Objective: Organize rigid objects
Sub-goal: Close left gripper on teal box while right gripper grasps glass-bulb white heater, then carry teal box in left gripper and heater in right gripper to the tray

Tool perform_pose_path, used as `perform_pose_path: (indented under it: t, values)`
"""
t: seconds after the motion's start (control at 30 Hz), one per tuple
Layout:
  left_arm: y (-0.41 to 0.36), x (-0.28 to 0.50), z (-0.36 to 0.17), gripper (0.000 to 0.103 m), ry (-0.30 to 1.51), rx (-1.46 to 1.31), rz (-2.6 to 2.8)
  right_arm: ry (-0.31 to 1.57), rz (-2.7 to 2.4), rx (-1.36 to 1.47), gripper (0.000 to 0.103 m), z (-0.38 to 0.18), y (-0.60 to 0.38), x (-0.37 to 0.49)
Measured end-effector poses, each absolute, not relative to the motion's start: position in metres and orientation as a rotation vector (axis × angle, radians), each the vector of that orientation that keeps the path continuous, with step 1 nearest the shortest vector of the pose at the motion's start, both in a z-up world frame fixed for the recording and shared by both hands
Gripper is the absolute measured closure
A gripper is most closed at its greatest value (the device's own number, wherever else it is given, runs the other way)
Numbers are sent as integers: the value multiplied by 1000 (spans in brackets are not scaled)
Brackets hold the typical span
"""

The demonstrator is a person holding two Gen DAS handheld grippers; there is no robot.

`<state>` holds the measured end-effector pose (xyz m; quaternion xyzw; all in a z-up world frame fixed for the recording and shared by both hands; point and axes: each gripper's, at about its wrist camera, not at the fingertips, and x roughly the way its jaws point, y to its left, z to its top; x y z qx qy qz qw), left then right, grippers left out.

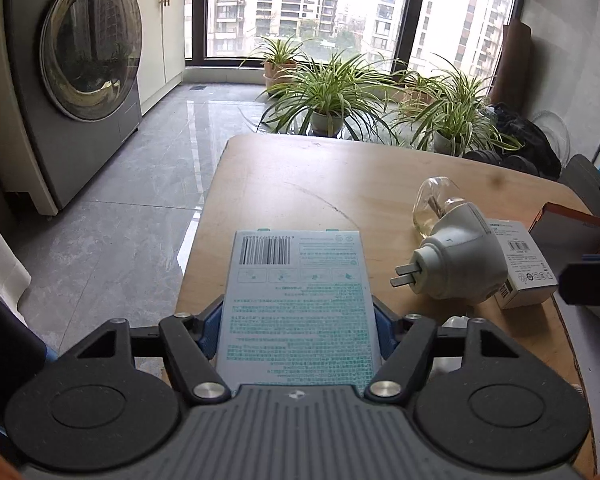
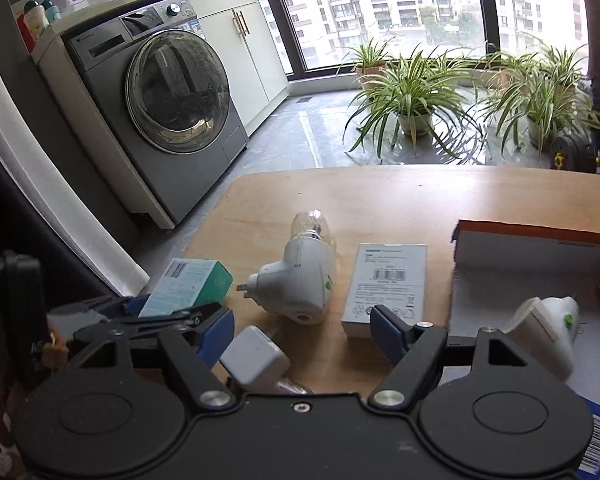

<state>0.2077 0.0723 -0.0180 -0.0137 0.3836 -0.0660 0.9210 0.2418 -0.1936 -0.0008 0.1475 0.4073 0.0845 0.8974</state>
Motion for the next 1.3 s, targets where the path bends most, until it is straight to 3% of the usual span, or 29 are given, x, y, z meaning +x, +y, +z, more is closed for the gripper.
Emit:
perform_pose_path:
  t: [0.33, 0.43, 0.5, 0.73, 1.3]
  values:
    - [75, 171, -2, 31, 728, -72, -107, 997, 45, 398, 15, -34, -179, 322]
    - [77, 171, -3, 31, 730, -102, -102, 1006, 29, 345, 10, -38, -166, 328]
    - [77, 171, -6, 31, 731, -112, -95, 1036, 29, 264, 18, -38, -153, 329]
    - [81, 167, -5, 31, 729, -133, -91, 934, 55, 265, 19, -36, -153, 299]
    - [45, 122, 31, 31, 663, -113, -131, 731, 80, 214, 19, 40, -180, 164]
